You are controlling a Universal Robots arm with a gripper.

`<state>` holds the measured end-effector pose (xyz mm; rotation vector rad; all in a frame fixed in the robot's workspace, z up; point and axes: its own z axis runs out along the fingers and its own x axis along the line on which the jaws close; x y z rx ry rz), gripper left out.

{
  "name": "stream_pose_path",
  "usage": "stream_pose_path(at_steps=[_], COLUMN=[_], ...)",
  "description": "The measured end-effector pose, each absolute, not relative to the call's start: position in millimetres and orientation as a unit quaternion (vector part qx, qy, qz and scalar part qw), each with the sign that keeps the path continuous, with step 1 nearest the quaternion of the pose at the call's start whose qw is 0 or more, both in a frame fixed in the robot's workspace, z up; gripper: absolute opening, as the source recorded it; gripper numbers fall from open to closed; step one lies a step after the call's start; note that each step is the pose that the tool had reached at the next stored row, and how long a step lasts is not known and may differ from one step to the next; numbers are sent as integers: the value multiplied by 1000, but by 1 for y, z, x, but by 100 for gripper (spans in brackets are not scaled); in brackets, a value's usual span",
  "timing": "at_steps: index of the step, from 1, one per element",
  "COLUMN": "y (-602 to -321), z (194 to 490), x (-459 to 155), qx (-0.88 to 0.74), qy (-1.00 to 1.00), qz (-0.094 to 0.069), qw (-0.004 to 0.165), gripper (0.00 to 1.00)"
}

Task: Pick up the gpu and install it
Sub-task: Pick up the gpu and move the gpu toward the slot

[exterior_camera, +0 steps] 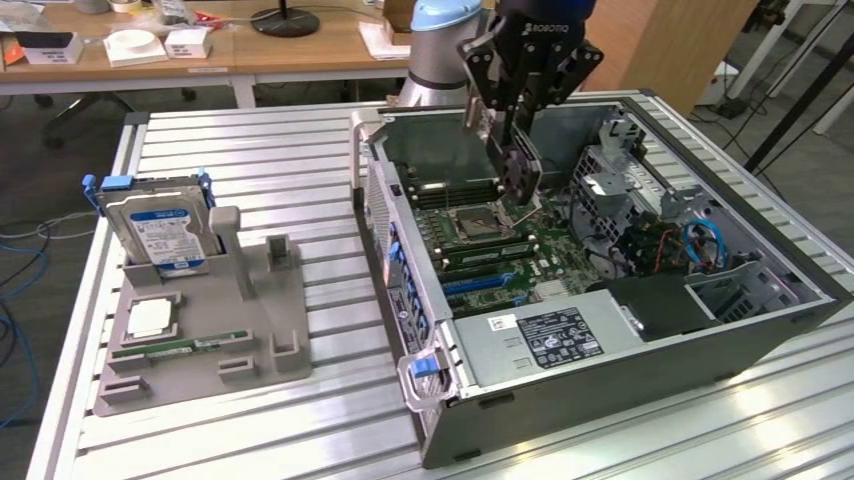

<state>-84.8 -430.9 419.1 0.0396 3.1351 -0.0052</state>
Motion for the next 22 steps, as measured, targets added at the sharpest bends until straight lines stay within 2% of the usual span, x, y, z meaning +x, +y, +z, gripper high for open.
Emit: stream_pose_path(at_steps=[22], y=[-431], z=[419], x=[-62], qx=[13], qy=[1000], qz=[-2], qw=[3], gripper=[26])
